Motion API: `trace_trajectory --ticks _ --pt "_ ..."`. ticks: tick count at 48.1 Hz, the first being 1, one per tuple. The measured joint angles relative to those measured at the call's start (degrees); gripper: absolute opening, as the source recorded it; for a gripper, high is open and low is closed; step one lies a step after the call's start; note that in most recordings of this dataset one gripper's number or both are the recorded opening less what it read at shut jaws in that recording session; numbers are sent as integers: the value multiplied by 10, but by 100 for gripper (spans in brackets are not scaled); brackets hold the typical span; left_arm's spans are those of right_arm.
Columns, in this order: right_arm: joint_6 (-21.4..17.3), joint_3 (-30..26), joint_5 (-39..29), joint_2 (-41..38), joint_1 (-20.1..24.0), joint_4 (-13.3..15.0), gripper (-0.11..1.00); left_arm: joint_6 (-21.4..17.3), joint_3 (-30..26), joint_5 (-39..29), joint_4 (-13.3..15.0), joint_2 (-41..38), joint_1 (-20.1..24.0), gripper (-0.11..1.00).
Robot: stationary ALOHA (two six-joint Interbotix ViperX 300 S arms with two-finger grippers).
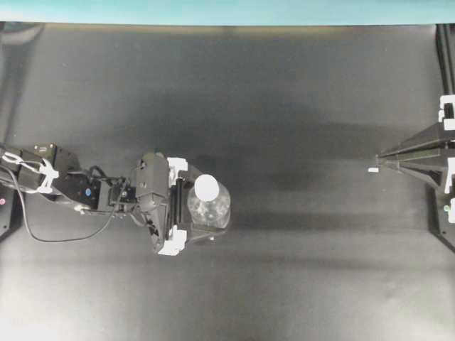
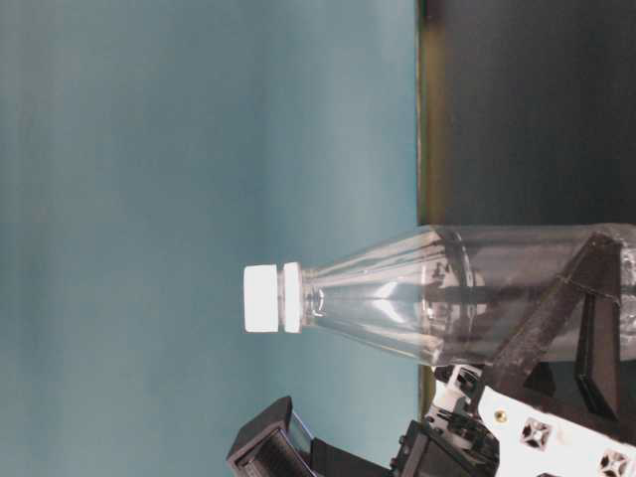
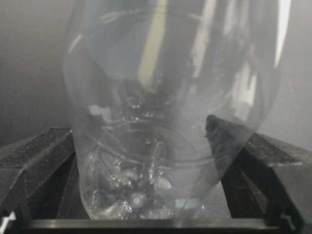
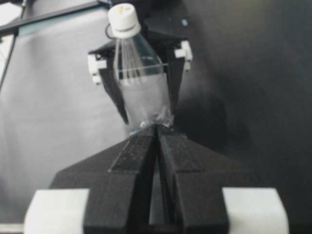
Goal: Open the bottle cap by holding the bottle with the left arm and twisting the cap with the right arm.
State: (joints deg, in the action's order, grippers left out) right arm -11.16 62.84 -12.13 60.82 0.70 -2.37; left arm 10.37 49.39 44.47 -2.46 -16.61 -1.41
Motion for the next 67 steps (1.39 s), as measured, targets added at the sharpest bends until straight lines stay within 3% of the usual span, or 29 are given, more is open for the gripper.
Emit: trace_trajectory --ticks 8,16,22,30,33,47,58,67 --pt "-2 0 -12 -1 7 -5 1 -1 -2 -2 0 0 2 83" --pt "-25 -4 -25 -12 14 -24 11 -8 -2 -6 1 0 1 83" --pt "-42 -18 -66 -32 17 -26 31 -11 -2 -7 1 0 2 83" --pt "-74 -75 -145 -86 18 -30 71 -15 -1 -7 0 0 2 83" --pt "-82 -105 -172 -110 18 -30 77 -16 -1 -6 0 0 3 83" --pt "-91 -286 -330 -265 18 -33 77 -18 -1 -6 0 0 4 83" --pt "-143 -430 -432 -410 8 -49 77 -18 0 -6 0 0 4 83" --pt "-162 -547 -500 -515 7 -57 77 -18 0 -7 0 0 5 83"
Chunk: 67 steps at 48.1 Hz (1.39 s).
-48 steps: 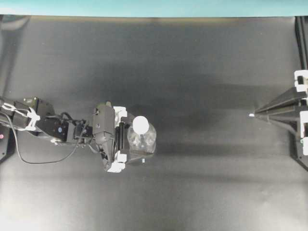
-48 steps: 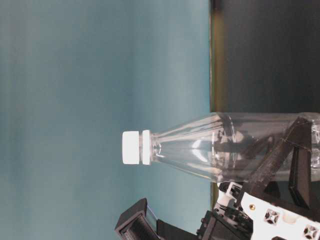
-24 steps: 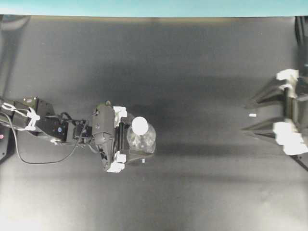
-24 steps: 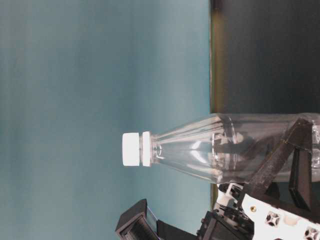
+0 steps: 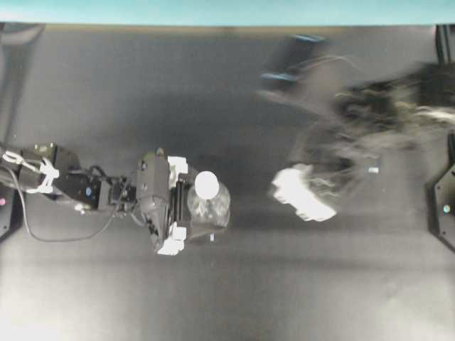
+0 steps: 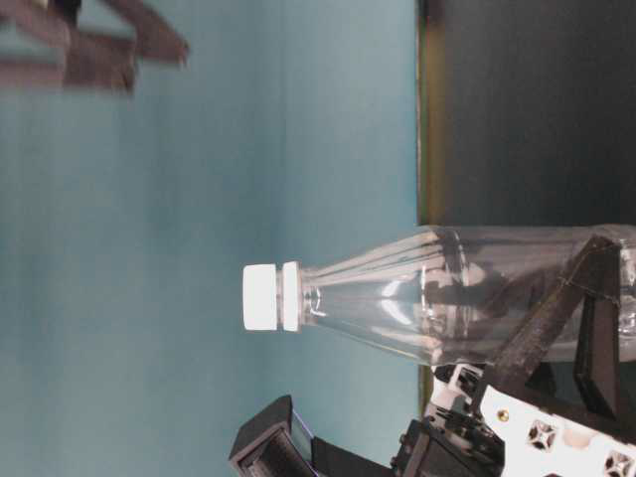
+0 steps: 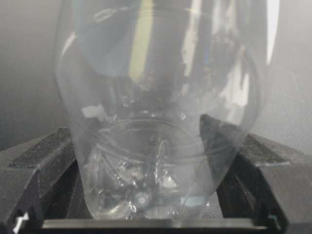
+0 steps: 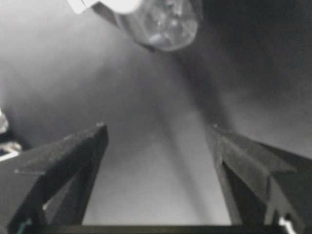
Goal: Open the bottle cap by holding the bottle with the left arm and twisting the cap with the right arm.
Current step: 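Swing the right gripper over to the white cap and close on it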
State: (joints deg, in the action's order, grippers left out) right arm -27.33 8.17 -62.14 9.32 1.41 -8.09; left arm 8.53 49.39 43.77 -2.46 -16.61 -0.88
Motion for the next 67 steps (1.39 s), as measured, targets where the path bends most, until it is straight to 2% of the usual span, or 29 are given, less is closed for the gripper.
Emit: trace_trajectory --ticks 8,16,26,35,53,58,64,67 --pt "-31 -118 -90 -86 -6 -19 77 1 0 0 0 0 -1 83" --pt "-57 -228 -164 -167 -8 -24 77 0 1 0 0 0 -1 83" --pt "-76 -320 -211 -249 -10 -25 77 1 1 0 0 0 -1 83" --pt "-91 -349 -215 -287 -13 -26 77 1 2 0 0 1 -1 83" --pt "-91 -351 -217 -309 -13 -23 74 1 3 0 0 1 -1 83" --pt "-91 -350 -216 -312 -14 -20 63 0 2 1 0 0 -1 83" --pt "-87 -346 -216 -314 -14 -20 36 0 3 0 0 1 0 83" --pt "-79 -345 -217 -313 -14 -20 36 0 4 1 0 1 0 83"
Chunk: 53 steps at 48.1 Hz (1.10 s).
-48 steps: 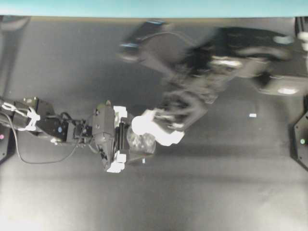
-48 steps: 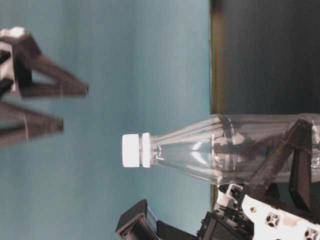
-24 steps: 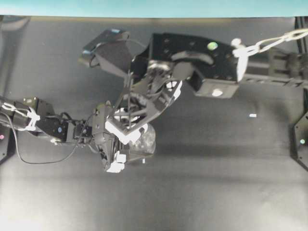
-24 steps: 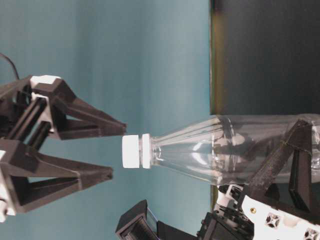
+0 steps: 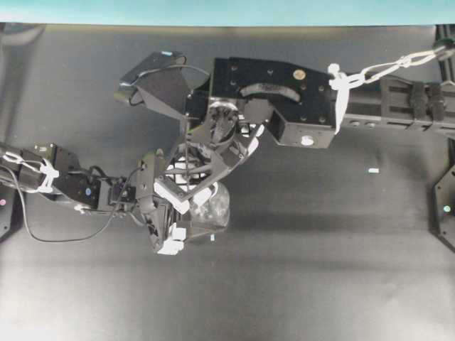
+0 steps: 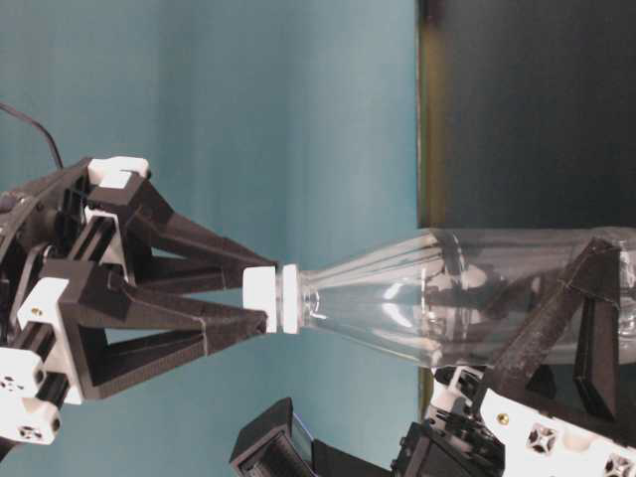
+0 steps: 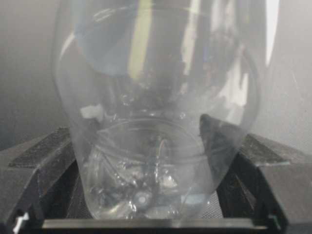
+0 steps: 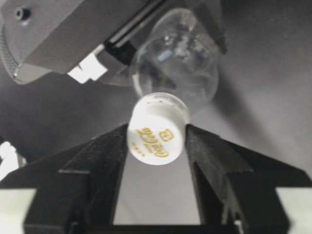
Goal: Open the bottle cap by holding the bottle with the left arm and twisting the cap with the right arm.
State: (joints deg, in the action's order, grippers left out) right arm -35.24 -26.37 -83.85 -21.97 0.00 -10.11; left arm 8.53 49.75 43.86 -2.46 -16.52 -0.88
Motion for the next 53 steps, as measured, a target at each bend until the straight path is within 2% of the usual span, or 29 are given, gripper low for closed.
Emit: trace_trajectory --ticks 5,14,19,28,34,40,49,53 --pt "19 4 -2 2 0 0 36 0 0 0 0 0 0 83" --pt "76 5 -4 1 -1 -1 36 0 0 -1 0 0 0 83" --pt "128 5 -4 1 -2 -1 36 0 1 0 0 0 0 83" --pt "287 5 0 1 -2 -4 36 -2 2 0 0 0 -1 83" --pt "378 6 3 1 -2 -5 36 -2 2 -1 0 0 1 83" --pt "447 9 8 3 -3 -6 36 -2 3 -1 0 0 1 83" --pt "581 11 14 3 -2 -7 36 -2 5 0 0 0 1 83" --pt "627 13 15 4 -2 -7 36 -2 6 0 0 0 1 83"
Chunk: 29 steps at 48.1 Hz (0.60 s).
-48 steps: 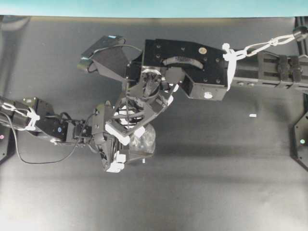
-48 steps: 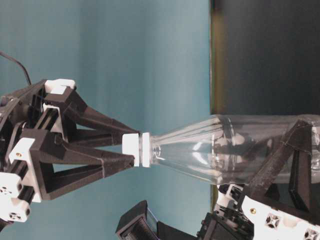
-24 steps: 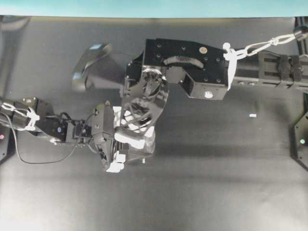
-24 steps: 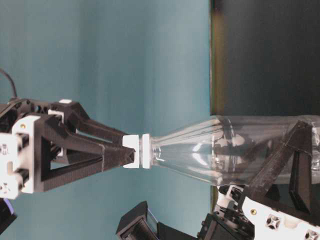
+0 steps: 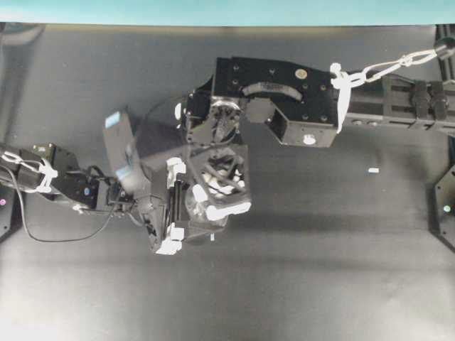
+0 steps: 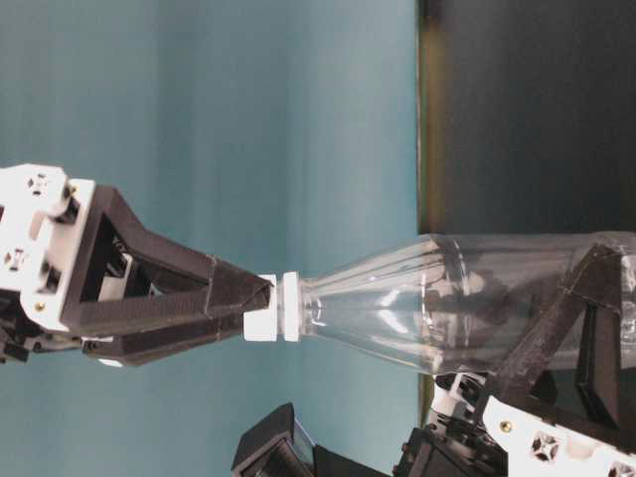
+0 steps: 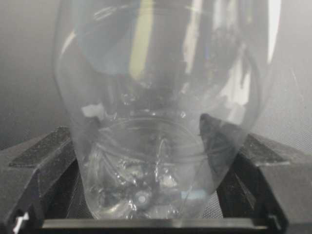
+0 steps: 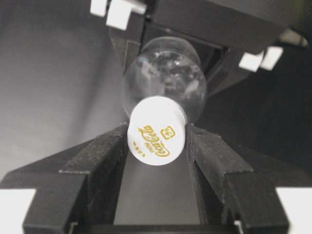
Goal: Open the bottle cap by holding the bottle with the left arm and twisting the cap with the right arm.
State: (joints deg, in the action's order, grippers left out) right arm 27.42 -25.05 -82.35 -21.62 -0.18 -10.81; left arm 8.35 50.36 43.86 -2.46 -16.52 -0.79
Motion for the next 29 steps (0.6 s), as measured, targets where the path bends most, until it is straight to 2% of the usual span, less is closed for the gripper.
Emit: trace_trajectory --ticks 3,8,29 --pt "25 3 2 2 1 1 36 0 0 0 -1 0 0 83" --pt "45 8 6 4 0 0 36 0 0 0 -1 0 0 83" --pt "46 22 19 12 1 1 36 0 0 -2 -1 0 0 83"
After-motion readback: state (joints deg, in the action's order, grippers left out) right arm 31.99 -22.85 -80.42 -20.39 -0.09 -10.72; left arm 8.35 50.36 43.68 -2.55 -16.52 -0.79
